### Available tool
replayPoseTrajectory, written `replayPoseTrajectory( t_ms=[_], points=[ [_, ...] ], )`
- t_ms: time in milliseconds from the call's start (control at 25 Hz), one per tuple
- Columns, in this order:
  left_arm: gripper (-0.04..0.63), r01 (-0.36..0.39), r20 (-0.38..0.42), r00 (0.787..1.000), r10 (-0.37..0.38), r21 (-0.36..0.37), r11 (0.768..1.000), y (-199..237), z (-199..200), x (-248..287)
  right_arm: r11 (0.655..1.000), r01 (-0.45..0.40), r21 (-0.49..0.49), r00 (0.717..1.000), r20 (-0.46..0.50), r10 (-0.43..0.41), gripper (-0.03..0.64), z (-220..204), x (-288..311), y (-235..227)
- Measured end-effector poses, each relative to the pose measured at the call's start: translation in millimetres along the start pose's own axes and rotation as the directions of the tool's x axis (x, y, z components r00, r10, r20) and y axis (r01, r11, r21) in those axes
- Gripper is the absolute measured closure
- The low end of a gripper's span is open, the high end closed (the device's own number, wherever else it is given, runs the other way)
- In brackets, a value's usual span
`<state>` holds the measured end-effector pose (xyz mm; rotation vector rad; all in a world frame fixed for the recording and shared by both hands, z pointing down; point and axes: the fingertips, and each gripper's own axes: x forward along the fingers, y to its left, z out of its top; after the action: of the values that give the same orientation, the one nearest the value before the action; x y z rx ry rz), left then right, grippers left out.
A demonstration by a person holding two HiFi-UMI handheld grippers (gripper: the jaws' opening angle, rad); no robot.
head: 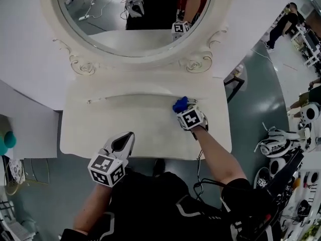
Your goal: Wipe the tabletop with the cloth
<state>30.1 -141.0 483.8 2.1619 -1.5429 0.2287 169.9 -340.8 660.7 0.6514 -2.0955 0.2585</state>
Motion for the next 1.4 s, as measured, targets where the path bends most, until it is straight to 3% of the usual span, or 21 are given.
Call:
replayPoseTrajectory(
  t_ms=[160, 360, 880, 1040, 1160, 1400],
  points=[
    [0.586, -0.018, -0.017, 1.000, 0.017, -0.015, 1.000, -0.4, -2.9, -1.8, 0.996, -0.038, -0.076, 0.999, -0.018, 0.037, 0.494, -9.6, -4.5, 14.8],
    [0.586, 0.048, -0.034, 0.998, -0.048, 0.002, 0.999, -6.7, -1.8, 7.9, 0.992, -0.100, -0.081, 0.994, -0.040, 0.097, 0.494, -31.7, -20.7, 43.0],
    [0.586, 0.245, -0.037, 0.969, -0.243, 0.035, 0.969, -17.8, 19.9, 46.3, 0.976, -0.184, 0.113, 0.976, -0.097, 0.195, 0.494, -123.0, -95.8, 141.8],
    [0.586, 0.281, -0.040, 0.959, -0.280, 0.030, 0.959, -21.7, 21.2, 51.6, 0.955, -0.216, 0.205, 0.967, -0.091, 0.238, 0.494, -142.4, -110.4, 150.8],
    [0.586, 0.300, -0.042, 0.954, -0.298, 0.043, 0.953, -24.4, 22.8, 54.0, 0.945, -0.148, 0.290, 0.986, -0.028, 0.163, 0.494, -133.3, -113.4, 118.9],
    [0.586, 0.269, -0.058, 0.962, -0.267, 0.033, 0.963, -9.7, 18.5, 47.4, 0.957, 0.054, 0.286, 0.997, 0.040, -0.068, 0.494, -69.1, -74.7, 28.3]
  ],
)
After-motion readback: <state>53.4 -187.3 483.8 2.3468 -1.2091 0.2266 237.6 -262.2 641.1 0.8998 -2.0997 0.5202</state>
